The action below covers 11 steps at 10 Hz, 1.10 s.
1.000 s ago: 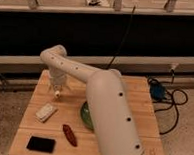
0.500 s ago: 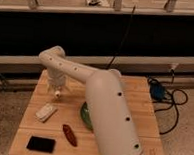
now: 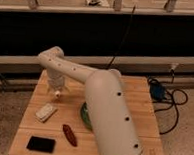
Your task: Place the bottle in the ceramic bowl
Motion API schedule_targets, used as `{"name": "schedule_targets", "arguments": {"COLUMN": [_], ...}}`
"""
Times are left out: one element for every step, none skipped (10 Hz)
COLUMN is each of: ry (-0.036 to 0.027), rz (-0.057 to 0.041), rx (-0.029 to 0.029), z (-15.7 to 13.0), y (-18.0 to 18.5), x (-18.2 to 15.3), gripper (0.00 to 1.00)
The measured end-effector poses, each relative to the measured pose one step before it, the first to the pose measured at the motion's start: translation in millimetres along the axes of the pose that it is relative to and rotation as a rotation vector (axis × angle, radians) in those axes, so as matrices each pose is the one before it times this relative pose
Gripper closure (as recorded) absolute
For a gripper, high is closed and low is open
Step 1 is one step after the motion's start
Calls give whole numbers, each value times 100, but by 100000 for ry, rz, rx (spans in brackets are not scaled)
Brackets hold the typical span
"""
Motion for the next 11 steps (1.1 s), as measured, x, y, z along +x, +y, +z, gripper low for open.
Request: {"name": "schedule_targets", "arguments": {"ry": [4608, 3648, 3753, 3816, 2847, 2759, 1724, 1933, 834, 1317, 820], "rz": [-1009, -211, -155, -606, -1107, -950, -367, -926, -822, -1021, -576], "rx": [-407, -190, -511, -68, 630, 870, 728, 1308, 1134, 1031, 535], "z": [-213, -174, -9, 34, 130, 165, 170, 481, 480, 534, 528], "y": [-350, -22, 296, 29, -392, -439, -159, -441, -339, -336, -32], "x": [1268, 960, 1110, 966, 559, 553, 509, 726, 368, 628, 494], "gripper": [20, 20, 20, 20, 20, 20, 20, 20, 20, 20, 20]}}
